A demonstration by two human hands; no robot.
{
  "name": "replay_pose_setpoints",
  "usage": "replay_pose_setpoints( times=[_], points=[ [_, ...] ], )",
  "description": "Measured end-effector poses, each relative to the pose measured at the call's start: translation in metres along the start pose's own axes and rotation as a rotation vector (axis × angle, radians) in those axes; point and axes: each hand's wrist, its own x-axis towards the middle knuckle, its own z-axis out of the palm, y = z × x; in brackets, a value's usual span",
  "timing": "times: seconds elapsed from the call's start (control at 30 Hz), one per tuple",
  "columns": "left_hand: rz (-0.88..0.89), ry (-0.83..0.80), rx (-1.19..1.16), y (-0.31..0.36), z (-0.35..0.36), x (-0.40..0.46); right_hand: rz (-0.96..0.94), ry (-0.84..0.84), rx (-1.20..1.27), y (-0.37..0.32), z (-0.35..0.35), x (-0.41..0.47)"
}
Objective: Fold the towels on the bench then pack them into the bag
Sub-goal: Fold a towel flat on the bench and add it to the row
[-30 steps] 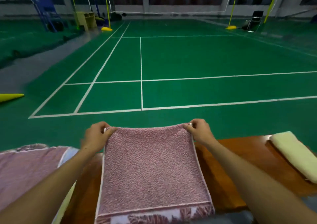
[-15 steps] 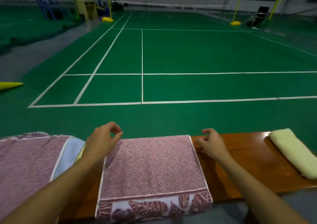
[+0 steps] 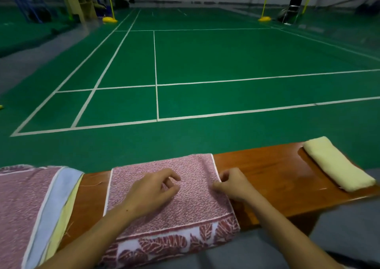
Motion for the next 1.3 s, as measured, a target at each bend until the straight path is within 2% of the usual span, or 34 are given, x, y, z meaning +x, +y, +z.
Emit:
replay_pose_setpoints(
  times=[0.07,0.2,0.33,0.5,0.63,0.87,0.93,1.07,1.17,1.3],
  points=[
    [0.077,-0.05,0.05,0.011,0.003,0.006,-0.083,-0.011,0.016,-0.01,0.008,-0.006],
    [0.203,-0.125,0.197,0.027,0.012,0.016,-0.282,-0.135,0.079,-0.026,0.021,-0.021],
    [0.208,-0.182,0.247,0.028,0.013,0.024,-0.414,-0.215,0.12,-0.027,0.023,-0.032],
    [0.11,-0.161,0.154,0.004,0.014,0.036,-0.267,-0.282,0.076,0.001,0.007,-0.048],
    [0.051,-0.163,-0.009,-0.011,0.004,0.033,-0.253,-0.361,0.066,0.02,-0.002,-0.068],
    [0.075,-0.216,-0.252,-0.009,-0.008,0.022,-0.287,-0.256,0.147,0.019,0.001,-0.079],
    [0.093,-0.263,-0.251,-0.009,-0.01,0.018,-0.304,-0.188,0.085,0.017,0.003,-0.078],
    [0.126,-0.247,-0.206,-0.011,-0.014,0.013,-0.346,-0.05,-0.041,0.008,0.009,-0.07],
    [0.118,-0.182,-0.229,-0.012,-0.022,0.008,-0.335,-0.022,0.1,-0.001,0.019,-0.06],
    [0.139,-0.113,-0.2,-0.016,-0.029,0.004,-0.262,-0.139,0.421,-0.018,0.036,-0.051]
  ],
)
